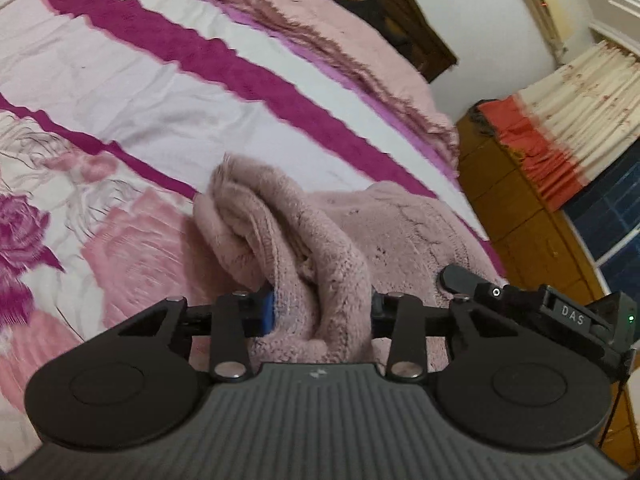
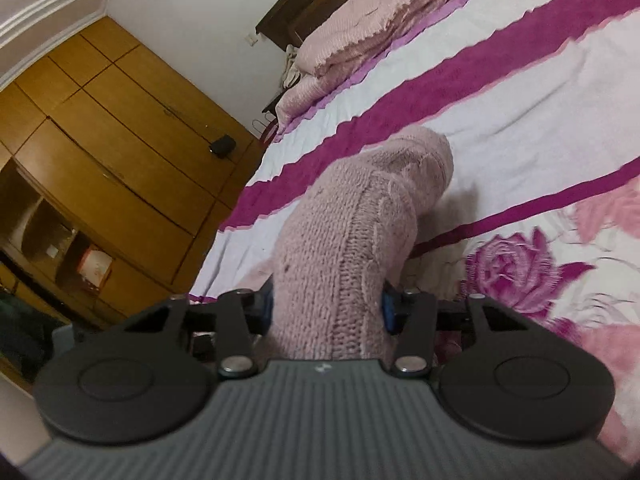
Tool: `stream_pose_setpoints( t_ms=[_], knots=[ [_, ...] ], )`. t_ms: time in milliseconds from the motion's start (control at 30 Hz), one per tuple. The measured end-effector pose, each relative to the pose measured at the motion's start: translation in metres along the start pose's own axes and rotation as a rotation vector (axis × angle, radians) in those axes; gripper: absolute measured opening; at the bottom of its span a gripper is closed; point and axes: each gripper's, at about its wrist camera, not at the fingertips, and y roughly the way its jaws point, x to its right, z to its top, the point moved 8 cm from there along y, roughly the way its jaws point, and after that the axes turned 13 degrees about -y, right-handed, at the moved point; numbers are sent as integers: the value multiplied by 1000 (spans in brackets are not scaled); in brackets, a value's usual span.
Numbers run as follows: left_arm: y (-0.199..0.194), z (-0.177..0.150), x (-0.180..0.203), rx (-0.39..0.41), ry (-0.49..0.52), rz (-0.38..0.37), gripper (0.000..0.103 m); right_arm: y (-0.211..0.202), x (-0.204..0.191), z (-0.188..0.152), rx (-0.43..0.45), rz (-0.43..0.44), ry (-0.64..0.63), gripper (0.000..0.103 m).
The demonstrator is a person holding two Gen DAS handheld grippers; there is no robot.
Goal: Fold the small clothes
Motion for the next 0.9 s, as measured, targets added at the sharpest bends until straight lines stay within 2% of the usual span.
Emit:
stream_pose_setpoints(
  t_ms=[100,267,400,467,567,667,833,900],
  knots=[
    [-6,-23,21,-18,27,-28,43,-32,1,-4,7,-9,-6,50],
    [-15,-79,50,-74,79,-55,43,-88,7,-23,36,-47,-25,50],
    [-16,-124,51,-124,125,-10,43,-117,23,-50,8,-96,-5,50],
    [-11,-144,42,-160,140,49,43,-120,37,-69,-38,-152,0,51],
    [-6,-162,30,-173,187,138,45,-113,59,-98,-123,-250,-16,56],
    [-9,-172,33,-167,235,166,46,-105,70,-114,-133,-287,-60,62],
    [-20,-171,48,-150,336,212,46,-115,67,-110,-126,-312,-88,64],
    [-21,-159,59,-132,370,214,49,-125,61,-102,-109,-331,-122,65]
  ],
)
